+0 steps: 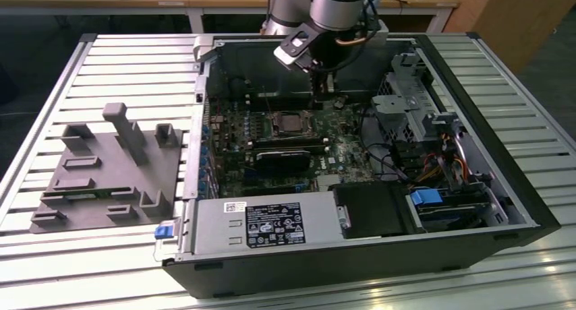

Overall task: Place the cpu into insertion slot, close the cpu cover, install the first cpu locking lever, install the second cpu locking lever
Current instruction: 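Close the cpu cover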

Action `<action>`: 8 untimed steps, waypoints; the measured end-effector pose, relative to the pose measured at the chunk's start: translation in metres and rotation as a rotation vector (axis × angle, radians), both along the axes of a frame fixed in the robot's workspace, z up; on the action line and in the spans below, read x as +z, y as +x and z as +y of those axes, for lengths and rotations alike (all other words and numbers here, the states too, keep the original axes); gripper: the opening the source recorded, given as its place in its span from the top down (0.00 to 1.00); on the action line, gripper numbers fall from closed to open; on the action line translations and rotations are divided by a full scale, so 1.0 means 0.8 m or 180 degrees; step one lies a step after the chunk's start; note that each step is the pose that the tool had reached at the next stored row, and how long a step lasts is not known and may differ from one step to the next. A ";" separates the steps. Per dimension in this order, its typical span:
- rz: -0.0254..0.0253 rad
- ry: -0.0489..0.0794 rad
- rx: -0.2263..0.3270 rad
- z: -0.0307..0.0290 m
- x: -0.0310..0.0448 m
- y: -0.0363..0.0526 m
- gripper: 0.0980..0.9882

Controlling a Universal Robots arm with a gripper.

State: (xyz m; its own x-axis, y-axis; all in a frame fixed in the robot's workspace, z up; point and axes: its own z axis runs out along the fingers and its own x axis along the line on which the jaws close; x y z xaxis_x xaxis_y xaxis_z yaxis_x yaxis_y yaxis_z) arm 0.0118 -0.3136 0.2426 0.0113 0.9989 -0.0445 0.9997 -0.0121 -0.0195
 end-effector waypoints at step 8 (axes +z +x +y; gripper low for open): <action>-0.0084 0.0000 0.0000 0.0000 -0.0041 -0.033 1.00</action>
State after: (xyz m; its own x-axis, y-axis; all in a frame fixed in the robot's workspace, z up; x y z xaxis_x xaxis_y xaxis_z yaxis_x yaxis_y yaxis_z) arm -0.0148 -0.3136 0.2393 0.0125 0.9989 -0.0442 0.9999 -0.0122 0.0068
